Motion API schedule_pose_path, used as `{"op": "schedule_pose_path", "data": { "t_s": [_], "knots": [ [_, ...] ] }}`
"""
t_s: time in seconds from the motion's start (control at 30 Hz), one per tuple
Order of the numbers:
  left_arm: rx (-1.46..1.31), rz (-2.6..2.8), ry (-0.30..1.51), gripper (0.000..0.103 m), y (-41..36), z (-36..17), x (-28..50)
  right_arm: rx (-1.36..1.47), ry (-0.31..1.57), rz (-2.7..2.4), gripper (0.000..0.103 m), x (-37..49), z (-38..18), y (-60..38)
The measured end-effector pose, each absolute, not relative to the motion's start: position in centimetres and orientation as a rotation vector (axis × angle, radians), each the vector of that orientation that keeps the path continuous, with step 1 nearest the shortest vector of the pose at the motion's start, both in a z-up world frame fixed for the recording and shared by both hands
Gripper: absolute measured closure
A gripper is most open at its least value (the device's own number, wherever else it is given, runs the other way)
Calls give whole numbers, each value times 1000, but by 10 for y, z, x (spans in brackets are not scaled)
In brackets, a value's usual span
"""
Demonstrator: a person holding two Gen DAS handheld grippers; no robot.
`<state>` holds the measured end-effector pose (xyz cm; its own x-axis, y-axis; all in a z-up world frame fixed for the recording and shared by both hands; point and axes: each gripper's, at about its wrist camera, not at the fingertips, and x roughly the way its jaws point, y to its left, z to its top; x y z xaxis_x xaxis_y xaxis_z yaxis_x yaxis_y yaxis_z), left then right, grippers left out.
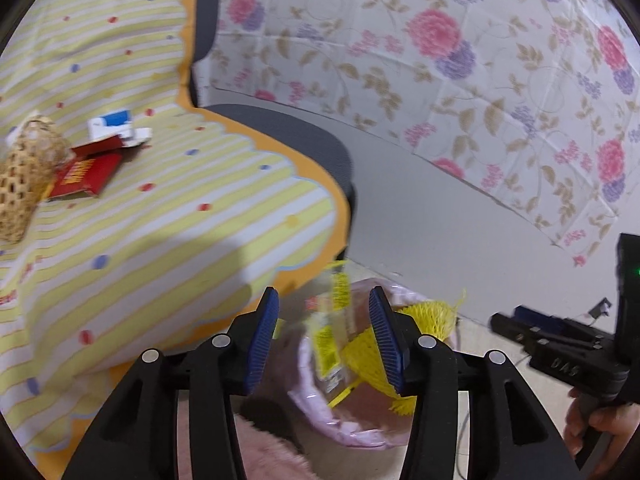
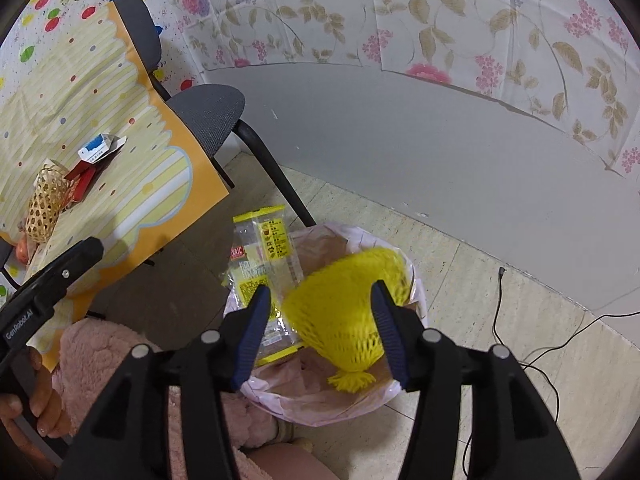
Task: Collect trash
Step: 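Carry the foam net and snack packet to the pink-lined bin and release both, then move both tools back over the chair seat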
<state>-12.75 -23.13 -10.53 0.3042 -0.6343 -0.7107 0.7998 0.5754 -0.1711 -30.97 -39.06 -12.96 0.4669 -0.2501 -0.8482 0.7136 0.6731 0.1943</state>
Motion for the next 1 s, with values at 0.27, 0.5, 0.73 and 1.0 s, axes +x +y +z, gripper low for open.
{"op": "schedule_pose_path", "data": {
  "t_s": [0.27,0.5,0.73,1.0],
  "knots": [
    [270,-841,786,51,-201,-91,-120,513,817,-618,51,-306,-97,-378],
    [277,-754,777,43,-172,-85,-113,436,747,-544,55,-294,-71,-359],
    [250,-644,779,38,-136,-82,-98,382,694,-404,63,-262,-48,-340],
    [192,-458,762,26,-84,-70,-56,330,636,-243,63,-199,-27,-314]
  ]
}}
